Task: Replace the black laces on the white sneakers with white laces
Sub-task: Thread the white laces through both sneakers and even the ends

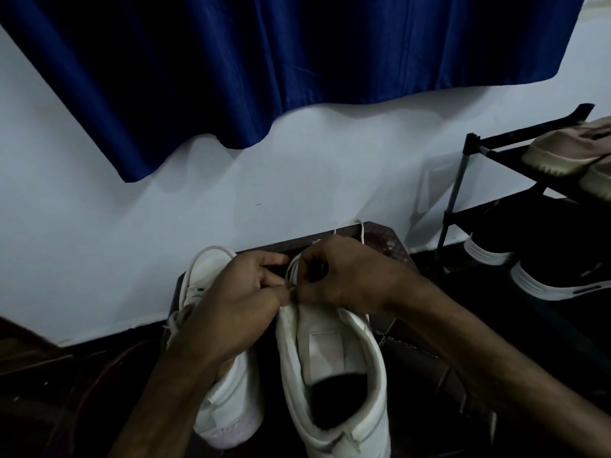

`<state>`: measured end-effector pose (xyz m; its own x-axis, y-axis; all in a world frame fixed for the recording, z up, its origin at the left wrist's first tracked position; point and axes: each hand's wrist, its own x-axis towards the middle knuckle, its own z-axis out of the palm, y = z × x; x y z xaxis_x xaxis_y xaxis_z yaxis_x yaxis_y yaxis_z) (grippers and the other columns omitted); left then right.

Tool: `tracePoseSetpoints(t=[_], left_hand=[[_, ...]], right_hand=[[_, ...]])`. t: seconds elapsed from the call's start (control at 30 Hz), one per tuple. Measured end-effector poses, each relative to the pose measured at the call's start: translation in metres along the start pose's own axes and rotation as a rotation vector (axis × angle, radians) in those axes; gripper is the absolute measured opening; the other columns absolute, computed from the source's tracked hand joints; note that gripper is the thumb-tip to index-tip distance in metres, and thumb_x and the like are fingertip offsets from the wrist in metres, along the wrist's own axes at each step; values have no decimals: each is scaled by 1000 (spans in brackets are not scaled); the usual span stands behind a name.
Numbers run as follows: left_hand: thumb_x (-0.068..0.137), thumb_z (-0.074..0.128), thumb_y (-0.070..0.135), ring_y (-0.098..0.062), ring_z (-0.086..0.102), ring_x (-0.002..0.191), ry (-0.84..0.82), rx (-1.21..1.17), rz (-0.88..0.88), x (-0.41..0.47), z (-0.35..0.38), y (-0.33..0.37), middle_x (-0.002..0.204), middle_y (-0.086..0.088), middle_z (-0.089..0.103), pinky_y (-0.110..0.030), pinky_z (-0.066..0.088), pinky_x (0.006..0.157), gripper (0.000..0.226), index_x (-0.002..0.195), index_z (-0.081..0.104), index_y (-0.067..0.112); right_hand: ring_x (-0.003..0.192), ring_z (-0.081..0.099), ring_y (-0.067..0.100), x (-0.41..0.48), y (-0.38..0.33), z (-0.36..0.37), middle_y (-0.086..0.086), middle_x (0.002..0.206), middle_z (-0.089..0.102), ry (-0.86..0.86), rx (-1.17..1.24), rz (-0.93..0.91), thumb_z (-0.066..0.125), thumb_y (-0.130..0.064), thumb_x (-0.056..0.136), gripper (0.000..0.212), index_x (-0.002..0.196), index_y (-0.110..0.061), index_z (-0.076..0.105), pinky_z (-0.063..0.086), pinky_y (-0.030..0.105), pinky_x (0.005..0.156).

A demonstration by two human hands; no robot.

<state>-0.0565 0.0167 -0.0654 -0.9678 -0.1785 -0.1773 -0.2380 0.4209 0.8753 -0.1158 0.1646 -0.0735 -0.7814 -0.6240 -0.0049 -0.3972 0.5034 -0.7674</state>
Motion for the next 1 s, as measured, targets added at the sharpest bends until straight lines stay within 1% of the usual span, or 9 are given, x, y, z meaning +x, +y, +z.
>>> tracePoseSetpoints(t=[0.07,0.2,0.33,0.43,0.57,0.7,0.8,0.9,1.0], left_hand=[[86,59,-11,-5,65,64,3,-23,5,-1,-2,-1,67,2,71,-21,48,64,36,114,62,11],[90,56,-11,-16,67,76,-60,28,77,0,-1,-4,84,-5,70,-36,58,72,32,105,66,16],[81,68,-6,-3,58,57,28,240,205,7,9,-7,66,9,63,-23,46,62,33,84,66,27],[81,69,1,4,56,55,80,256,211,6,12,-9,63,15,64,-20,43,60,27,89,65,26],[82,63,6,2,58,62,75,306,181,4,10,-11,72,13,68,-23,43,62,27,95,62,30],[82,60,11,-12,63,92,157,535,243,-5,11,-6,89,9,69,-33,50,82,23,94,67,29],[79,62,15,-13,63,95,232,656,274,-9,9,0,92,9,70,-34,51,81,18,88,70,28],[82,62,19,-13,64,95,193,702,227,-8,5,2,92,8,70,-29,50,78,13,89,69,28],[90,60,30,-15,63,97,162,703,207,-6,3,2,95,7,70,-27,46,77,9,93,67,28]], right_hand=[[73,65,9,1,2,0,-4,75,69,26,-50,-34,74,-22,81,12,71,-24,68,51,27,68],[57,56,-7,-4,15,-9,-17,57,58,27,-33,-73,77,-20,83,19,69,-30,67,38,9,57],[57,54,-14,-6,15,-11,-18,54,55,80,-118,-51,78,-23,81,12,72,-25,71,37,5,56],[64,57,-7,-9,19,-14,-16,64,63,89,-107,-55,74,-26,86,10,78,-21,73,42,9,60],[82,57,2,-8,34,-9,-9,90,64,226,-17,-99,62,-17,94,8,91,-19,70,41,17,72],[90,53,-14,-3,42,-6,-15,88,63,185,-64,-159,62,-10,94,22,84,-25,74,34,4,77],[88,52,-19,0,46,-8,-19,84,62,201,-94,-161,65,-8,92,25,82,-28,75,33,3,77],[88,54,-16,-1,46,-11,-18,84,64,181,-88,-143,65,-11,93,21,85,-26,77,34,5,75],[85,59,0,-9,34,-15,-11,88,68,190,-24,-140,62,-27,95,14,88,-27,75,40,15,73]])
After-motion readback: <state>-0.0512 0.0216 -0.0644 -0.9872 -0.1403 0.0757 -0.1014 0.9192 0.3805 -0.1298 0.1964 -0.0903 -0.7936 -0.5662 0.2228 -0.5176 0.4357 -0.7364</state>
